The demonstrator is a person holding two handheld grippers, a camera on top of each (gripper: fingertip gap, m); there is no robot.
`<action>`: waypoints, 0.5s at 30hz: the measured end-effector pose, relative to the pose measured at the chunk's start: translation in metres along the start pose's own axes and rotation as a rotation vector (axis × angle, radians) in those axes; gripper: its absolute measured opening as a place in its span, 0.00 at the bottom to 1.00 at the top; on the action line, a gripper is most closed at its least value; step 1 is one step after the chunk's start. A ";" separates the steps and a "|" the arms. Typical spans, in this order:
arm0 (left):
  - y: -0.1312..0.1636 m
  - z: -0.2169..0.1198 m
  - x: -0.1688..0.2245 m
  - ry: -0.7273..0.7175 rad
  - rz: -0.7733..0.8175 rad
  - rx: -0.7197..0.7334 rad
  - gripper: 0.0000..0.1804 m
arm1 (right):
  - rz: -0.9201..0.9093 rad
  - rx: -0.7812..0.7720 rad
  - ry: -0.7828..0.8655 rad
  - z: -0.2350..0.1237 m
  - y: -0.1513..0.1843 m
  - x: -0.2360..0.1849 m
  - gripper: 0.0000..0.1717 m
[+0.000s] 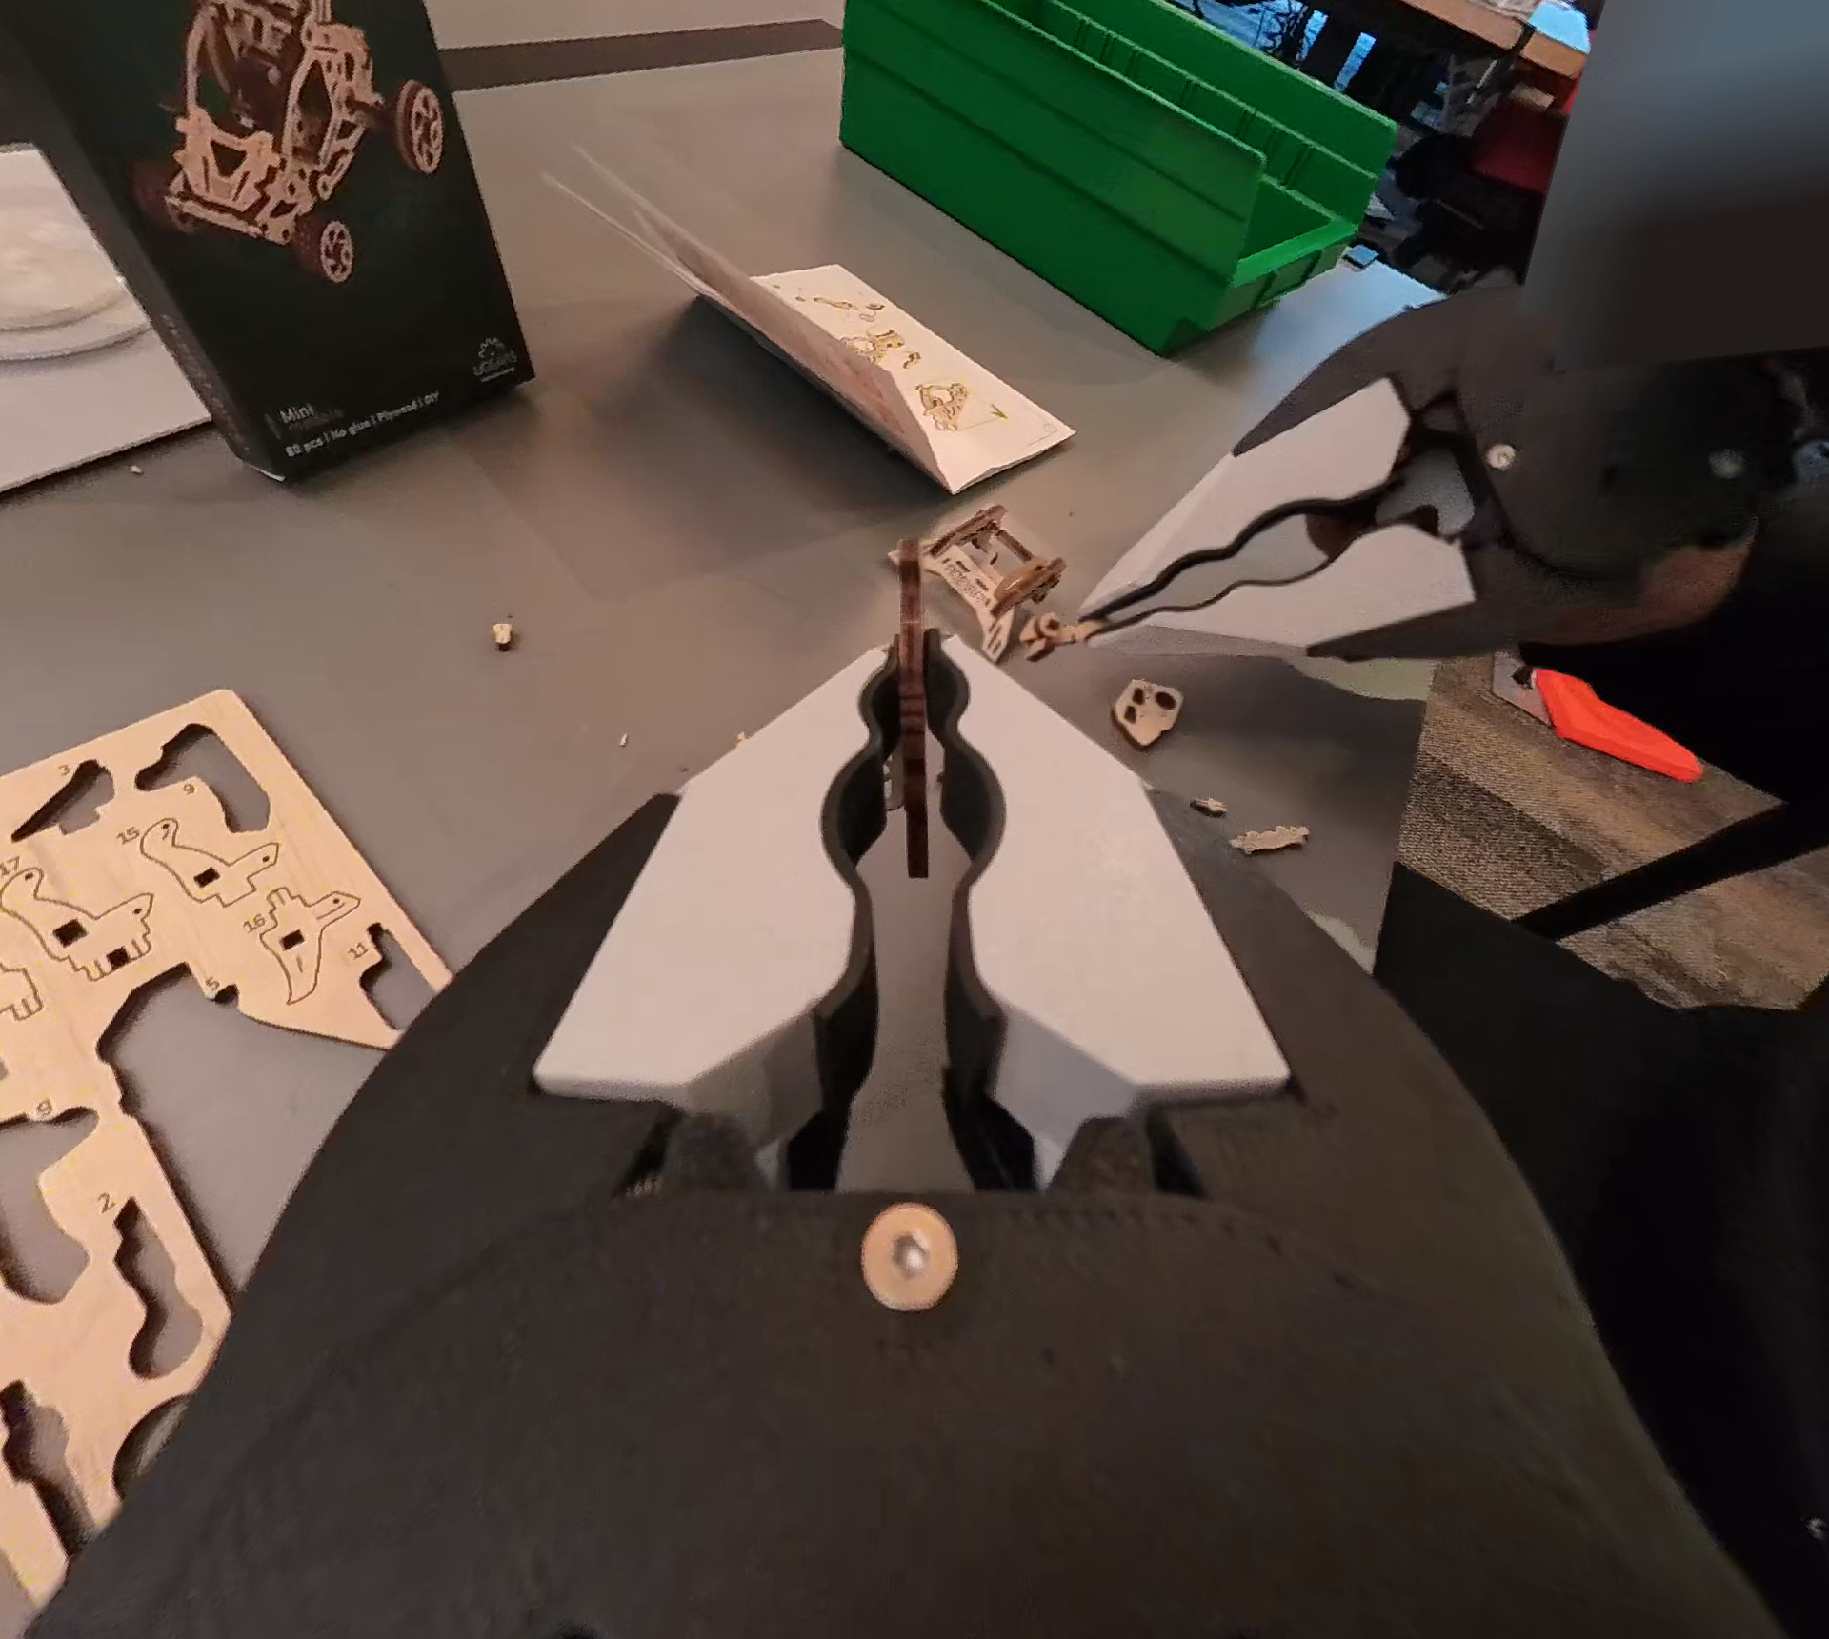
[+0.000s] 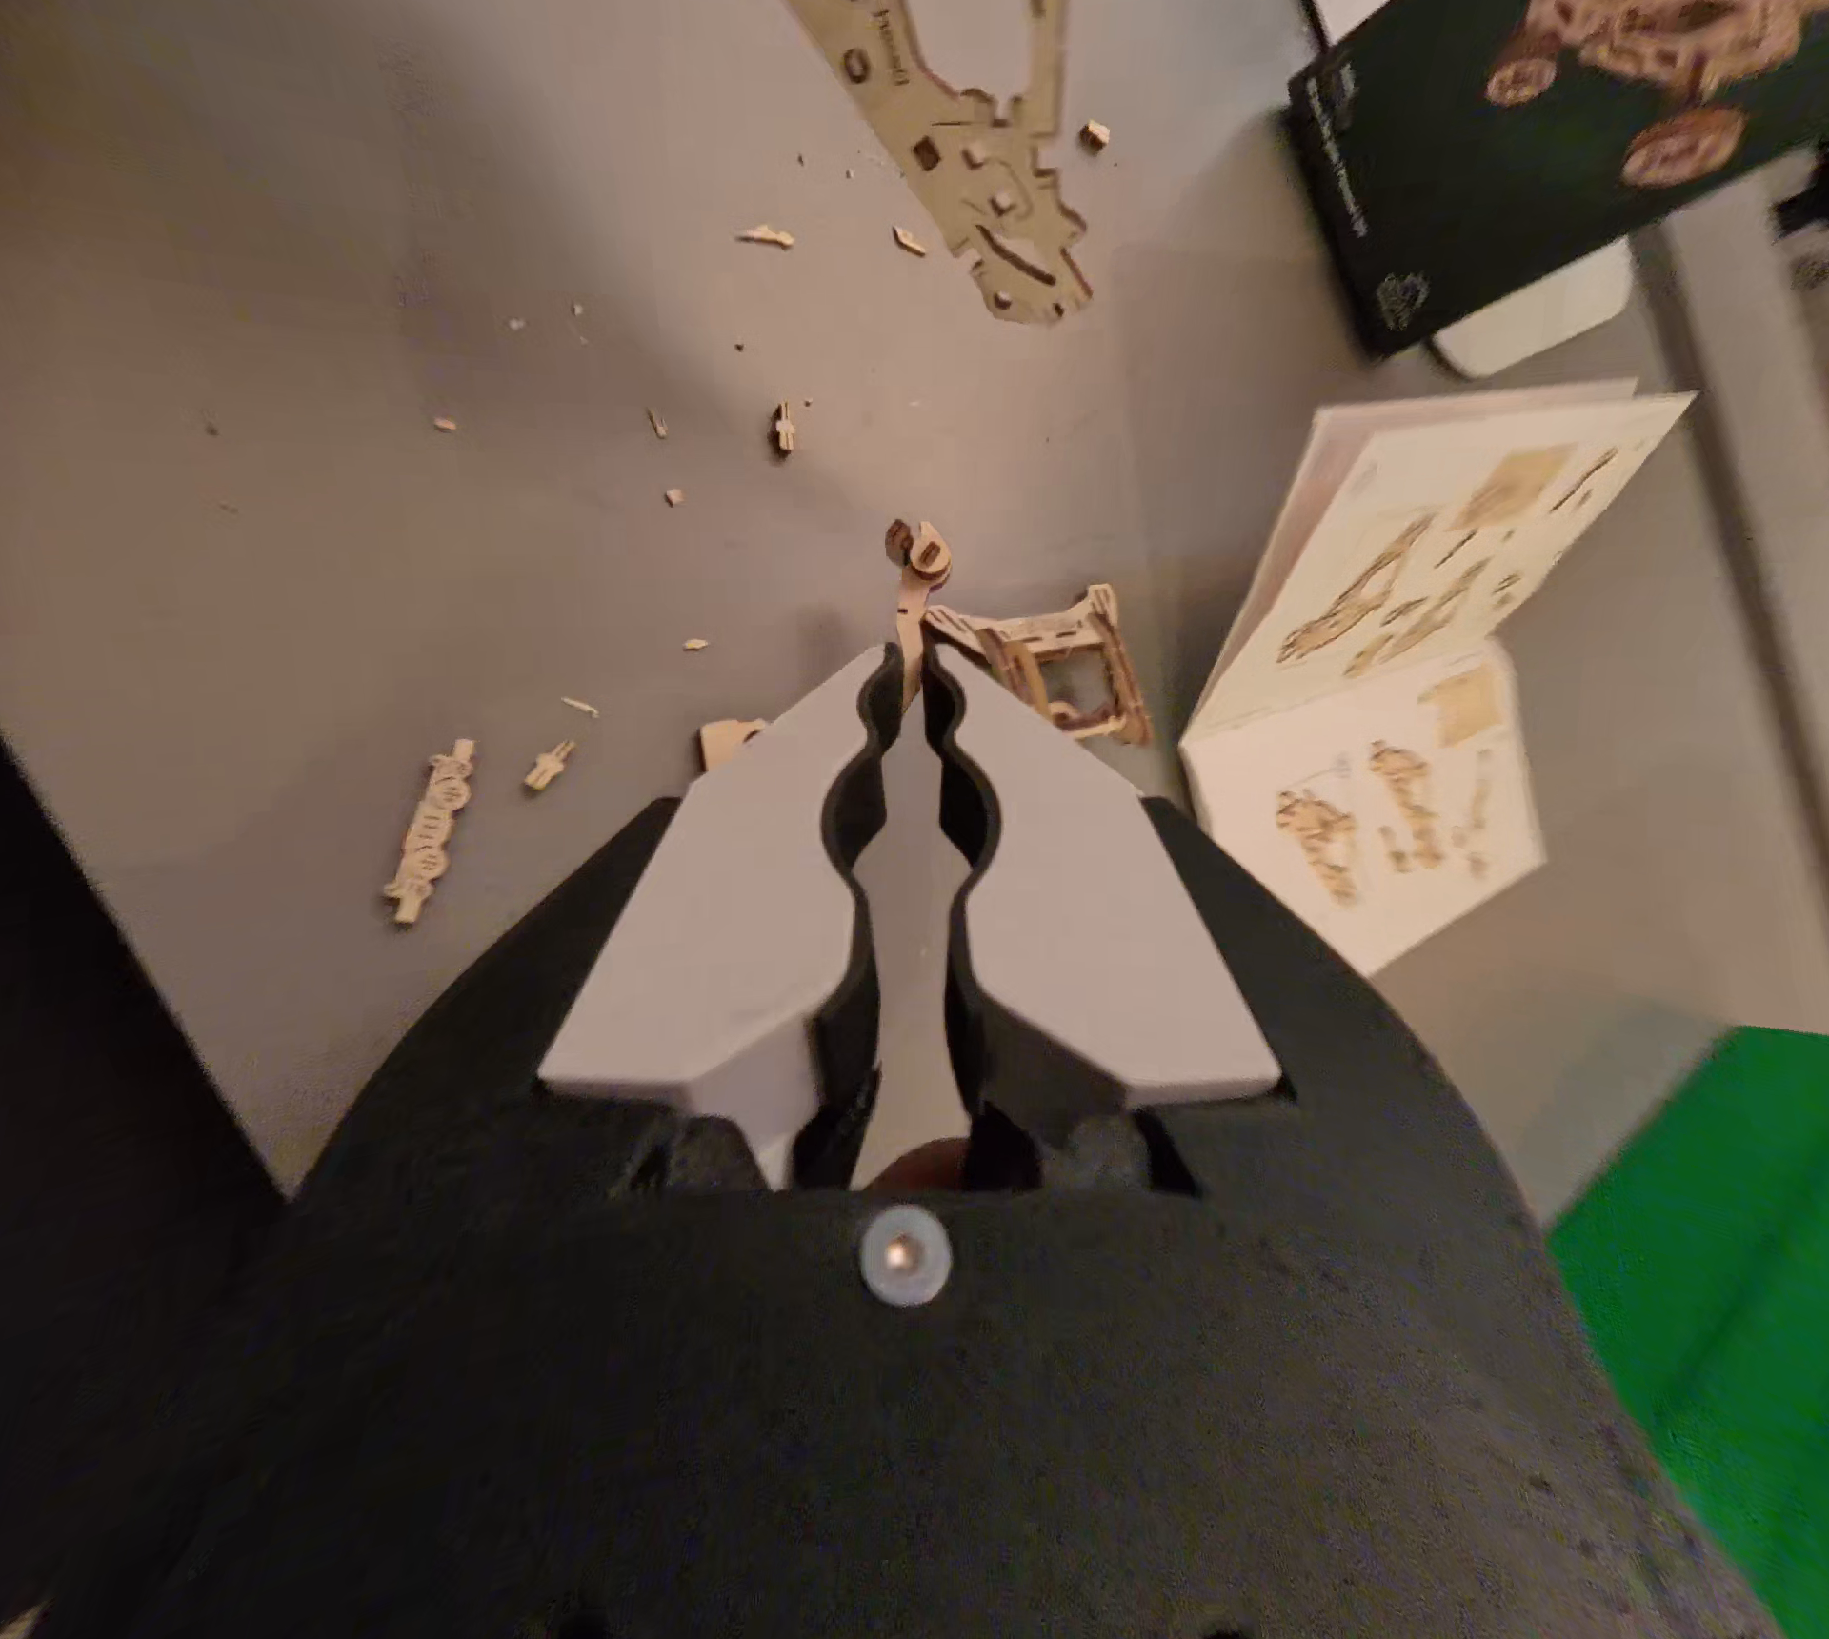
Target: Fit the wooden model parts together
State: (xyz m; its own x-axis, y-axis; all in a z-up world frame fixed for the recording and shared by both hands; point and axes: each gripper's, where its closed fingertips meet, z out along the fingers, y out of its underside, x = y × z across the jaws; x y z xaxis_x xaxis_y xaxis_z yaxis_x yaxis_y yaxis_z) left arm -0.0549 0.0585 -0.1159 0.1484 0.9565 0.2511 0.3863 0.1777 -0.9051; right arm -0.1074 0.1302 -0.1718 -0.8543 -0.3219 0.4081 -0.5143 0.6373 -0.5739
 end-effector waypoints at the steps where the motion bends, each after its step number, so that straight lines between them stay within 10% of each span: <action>1: 0.001 0.000 -0.002 -0.009 -0.006 0.001 0.01 | -0.060 -0.022 0.031 0.003 -0.001 0.000 0.00; 15: 0.008 -0.004 -0.008 -0.044 -0.025 -0.007 0.01 | -0.409 -0.140 0.093 0.023 -0.014 -0.035 0.02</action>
State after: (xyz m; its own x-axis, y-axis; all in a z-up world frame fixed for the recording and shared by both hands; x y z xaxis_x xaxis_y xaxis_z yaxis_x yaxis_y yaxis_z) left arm -0.0491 0.0512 -0.1235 0.0986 0.9612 0.2577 0.3959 0.1997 -0.8963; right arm -0.0716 0.1164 -0.1941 -0.5689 -0.5071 0.6475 -0.7880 0.5616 -0.2525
